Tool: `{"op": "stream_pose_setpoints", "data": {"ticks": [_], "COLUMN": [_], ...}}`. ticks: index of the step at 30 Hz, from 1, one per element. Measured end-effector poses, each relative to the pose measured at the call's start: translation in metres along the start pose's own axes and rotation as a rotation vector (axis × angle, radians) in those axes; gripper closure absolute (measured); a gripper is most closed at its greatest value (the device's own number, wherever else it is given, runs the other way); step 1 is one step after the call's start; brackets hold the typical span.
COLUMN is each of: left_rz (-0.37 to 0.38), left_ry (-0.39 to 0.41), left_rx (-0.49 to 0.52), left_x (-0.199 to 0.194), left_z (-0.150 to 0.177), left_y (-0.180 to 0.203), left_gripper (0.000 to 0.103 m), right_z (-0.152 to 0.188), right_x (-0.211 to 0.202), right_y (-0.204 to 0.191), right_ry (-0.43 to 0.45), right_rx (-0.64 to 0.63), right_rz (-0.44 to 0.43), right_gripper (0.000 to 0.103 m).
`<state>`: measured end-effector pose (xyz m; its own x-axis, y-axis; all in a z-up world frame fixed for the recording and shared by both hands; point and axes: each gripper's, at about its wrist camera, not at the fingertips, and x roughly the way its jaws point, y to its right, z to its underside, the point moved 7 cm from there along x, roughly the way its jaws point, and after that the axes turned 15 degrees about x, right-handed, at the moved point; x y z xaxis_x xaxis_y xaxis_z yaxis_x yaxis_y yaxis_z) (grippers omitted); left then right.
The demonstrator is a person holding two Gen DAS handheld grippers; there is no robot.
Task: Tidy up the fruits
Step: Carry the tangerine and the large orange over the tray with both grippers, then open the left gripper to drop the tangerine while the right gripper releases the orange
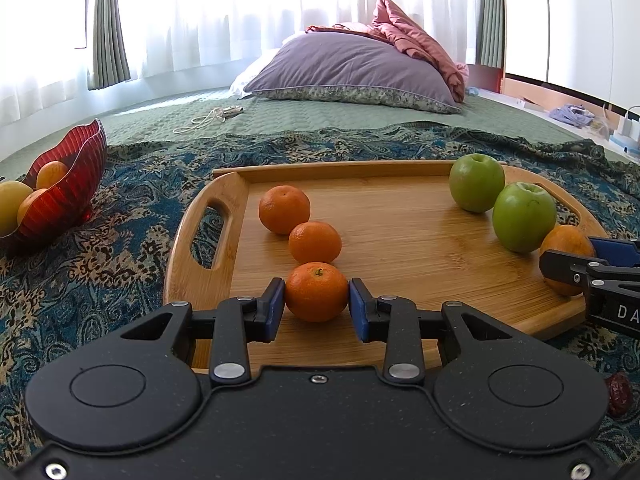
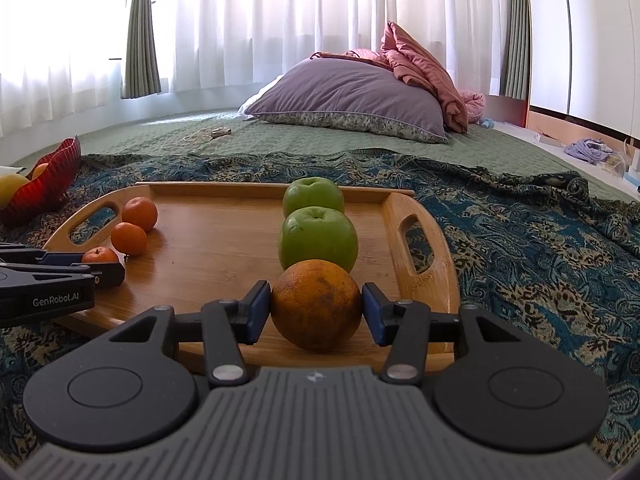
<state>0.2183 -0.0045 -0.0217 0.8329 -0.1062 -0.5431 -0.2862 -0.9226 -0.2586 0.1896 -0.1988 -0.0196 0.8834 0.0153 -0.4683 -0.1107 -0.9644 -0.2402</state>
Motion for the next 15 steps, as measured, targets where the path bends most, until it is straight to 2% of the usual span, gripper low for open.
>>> {"op": "stream_pose_setpoints", "data": {"ticks": [10,12,15], "left_rz": [-0.009,-0.016,0.000], "left_ry": [-0.008,-0.003,0.005], "left_rx": [0.008,0.010,0.008], "left_x": [-0.002,-0.006,-0.013], "left_z": [0.001,0.001,-0.002], "left_y": [0.000,0.000,0.000], "left_gripper": [0.069,0.057,0.054], "right_z": [0.001,0.002,0.002], "right_x": [-0.006,-0.009,-0.013], "right_y": [-0.005,-0.006,-0.006], "right_ry": [0.004,0.006,-0.001], "right_rx": [-0.028,-0.036,-0.036], "right_rz": [-0.015,-0.019,-0.024], "right_gripper": [0.041,0.035,0.034]}}
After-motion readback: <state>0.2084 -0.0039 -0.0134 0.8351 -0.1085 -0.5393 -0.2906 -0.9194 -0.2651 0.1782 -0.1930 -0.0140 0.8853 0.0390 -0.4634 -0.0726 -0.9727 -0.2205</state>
